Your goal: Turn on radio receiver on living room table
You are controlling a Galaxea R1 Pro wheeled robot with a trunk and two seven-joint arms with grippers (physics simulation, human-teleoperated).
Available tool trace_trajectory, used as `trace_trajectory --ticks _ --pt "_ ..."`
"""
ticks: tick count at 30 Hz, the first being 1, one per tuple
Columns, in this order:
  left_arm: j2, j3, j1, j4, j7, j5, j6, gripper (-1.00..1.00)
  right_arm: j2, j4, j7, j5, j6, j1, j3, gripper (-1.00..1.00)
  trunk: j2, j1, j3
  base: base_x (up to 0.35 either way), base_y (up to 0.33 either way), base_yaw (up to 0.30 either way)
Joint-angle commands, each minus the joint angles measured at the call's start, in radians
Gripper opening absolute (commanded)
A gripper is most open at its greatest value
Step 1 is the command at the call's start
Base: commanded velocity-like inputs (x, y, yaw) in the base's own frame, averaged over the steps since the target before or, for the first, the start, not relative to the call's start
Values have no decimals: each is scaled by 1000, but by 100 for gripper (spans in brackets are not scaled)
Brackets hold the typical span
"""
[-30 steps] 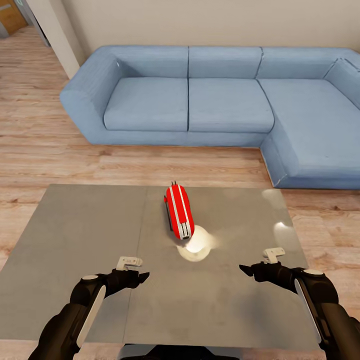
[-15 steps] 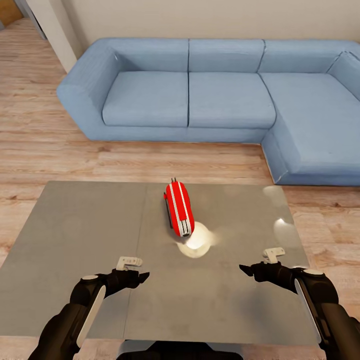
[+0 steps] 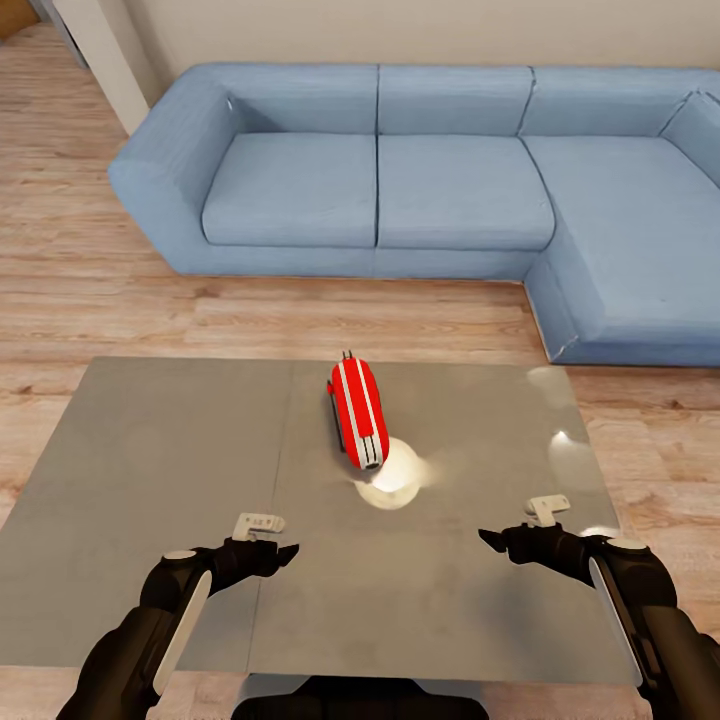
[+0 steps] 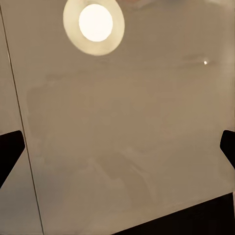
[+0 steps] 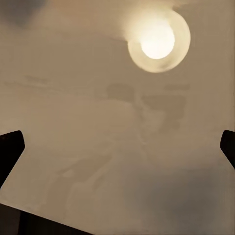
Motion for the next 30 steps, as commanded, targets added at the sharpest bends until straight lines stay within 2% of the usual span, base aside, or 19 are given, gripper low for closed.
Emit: trace_trajectory --ticks 1,20,25,26,30 --pt "0 0 0 0 0 0 0 100 0 0 -1 0 0 0 0 100 0 0 0 0 0 0" --pt "0 -1 0 0 3 -4 0 100 3 -8 -66 1 -10 -4 7 100 0 0 -1 0 0 0" --pt "-1 -2 0 0 3 -5 0 100 12 -14 -68 -4 -1 -63 12 100 0 0 -1 0 0 0" --pt "-1 -3 0 1 3 -5 0 100 17 -12 -69 -6 27 -129 36 100 0 0 -1 0 0 0" --pt "-3 -3 0 2 4 -5 0 100 23 -5 -86 -6 90 -216 113 100 0 0 -1 0 0 0"
